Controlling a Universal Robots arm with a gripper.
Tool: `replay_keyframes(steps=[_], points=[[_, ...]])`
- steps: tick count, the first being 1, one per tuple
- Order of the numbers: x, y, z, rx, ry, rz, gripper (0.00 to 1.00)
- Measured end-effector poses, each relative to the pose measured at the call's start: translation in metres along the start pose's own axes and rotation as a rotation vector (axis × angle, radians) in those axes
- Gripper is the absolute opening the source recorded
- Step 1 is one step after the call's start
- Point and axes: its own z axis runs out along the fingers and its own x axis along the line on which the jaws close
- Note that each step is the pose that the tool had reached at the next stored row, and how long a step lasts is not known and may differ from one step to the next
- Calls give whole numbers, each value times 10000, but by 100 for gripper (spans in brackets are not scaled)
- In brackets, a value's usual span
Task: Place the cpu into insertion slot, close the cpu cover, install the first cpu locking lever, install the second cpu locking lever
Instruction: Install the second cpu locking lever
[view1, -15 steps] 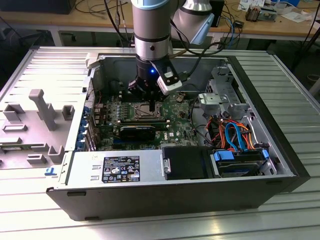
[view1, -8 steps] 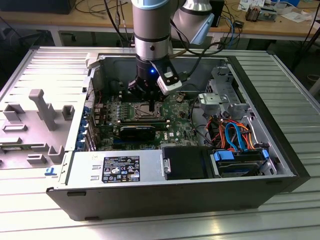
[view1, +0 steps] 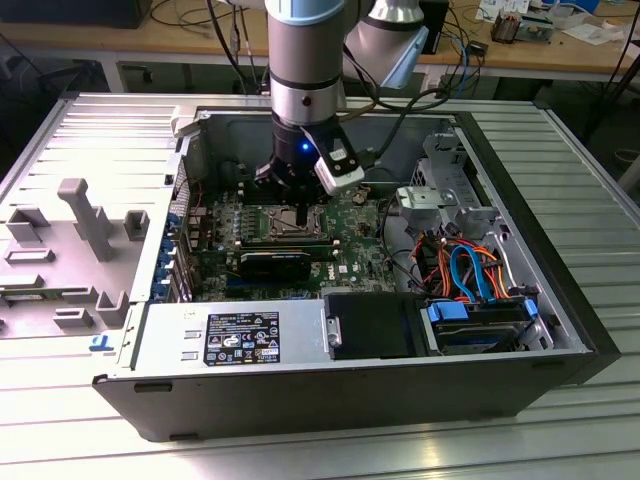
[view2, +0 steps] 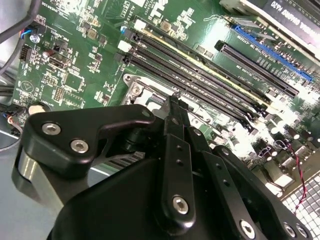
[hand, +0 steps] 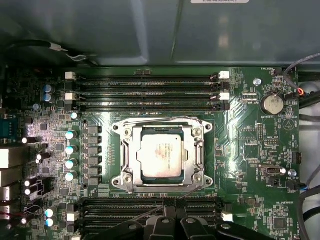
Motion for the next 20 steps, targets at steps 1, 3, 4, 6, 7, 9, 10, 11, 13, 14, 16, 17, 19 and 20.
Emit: replay_keyframes(steps=[1,3,4,6,7,9,10,11,13,14,16,17,19,20], points=[[0,0,0,-1,0,0,11],[0,0,1,-5,-1,-1,11],[0,0,1,-8,0,0,11],[0,0,1,-9,-1,0,11],[0,0,0,-9,0,0,11],[0,0,0,-10,0,0,11],[0,0,0,-8,5,-1,11],[0,0,0,-5,6,-1,11],[-1,0,0,-5,6,-4,11],[0,0,0,-5,6,-12,11],[0,0,0,-6,7,-57,11],[0,0,0,-7,9,-111,11],[0,0,2,-12,18,-407,11],[0,-1,3,-14,24,-475,11]])
